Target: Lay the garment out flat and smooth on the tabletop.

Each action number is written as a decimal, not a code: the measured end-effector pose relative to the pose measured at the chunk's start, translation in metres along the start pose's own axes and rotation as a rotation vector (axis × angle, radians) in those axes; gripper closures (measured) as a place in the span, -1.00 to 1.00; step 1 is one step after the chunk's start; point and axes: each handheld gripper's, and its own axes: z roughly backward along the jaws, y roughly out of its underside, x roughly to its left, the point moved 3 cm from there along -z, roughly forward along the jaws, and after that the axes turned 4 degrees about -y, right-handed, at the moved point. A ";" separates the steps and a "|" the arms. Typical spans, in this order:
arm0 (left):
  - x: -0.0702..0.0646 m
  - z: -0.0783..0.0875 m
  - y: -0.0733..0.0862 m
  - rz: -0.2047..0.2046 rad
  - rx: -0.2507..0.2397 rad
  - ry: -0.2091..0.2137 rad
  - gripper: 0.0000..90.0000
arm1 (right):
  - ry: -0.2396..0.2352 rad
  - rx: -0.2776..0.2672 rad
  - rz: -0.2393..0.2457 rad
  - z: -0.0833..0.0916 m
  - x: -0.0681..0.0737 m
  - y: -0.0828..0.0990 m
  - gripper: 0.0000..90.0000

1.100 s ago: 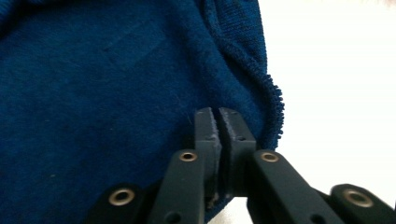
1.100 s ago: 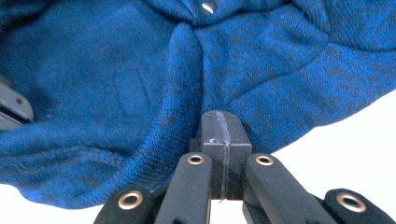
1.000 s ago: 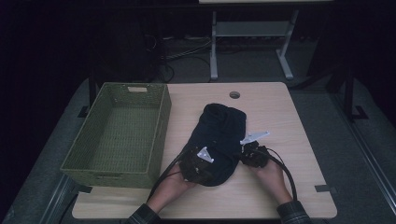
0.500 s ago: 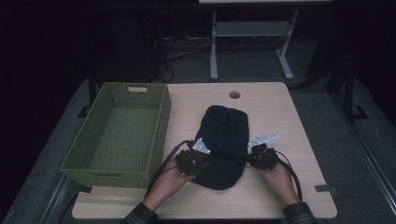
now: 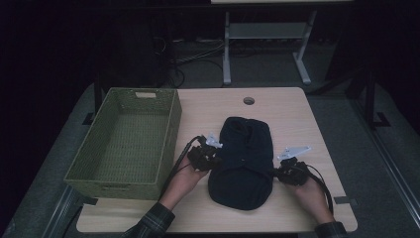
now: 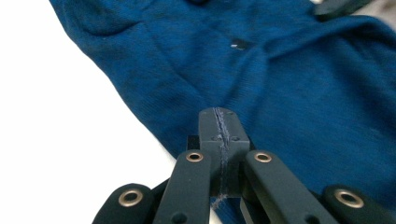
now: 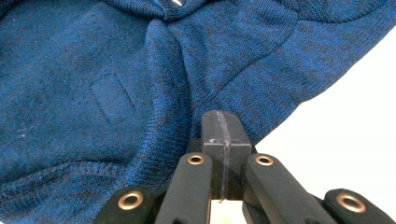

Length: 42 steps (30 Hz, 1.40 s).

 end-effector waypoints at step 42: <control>-0.007 0.006 0.023 0.047 0.011 0.013 1.00 | 0.044 -0.017 0.008 0.020 0.004 -0.007 1.00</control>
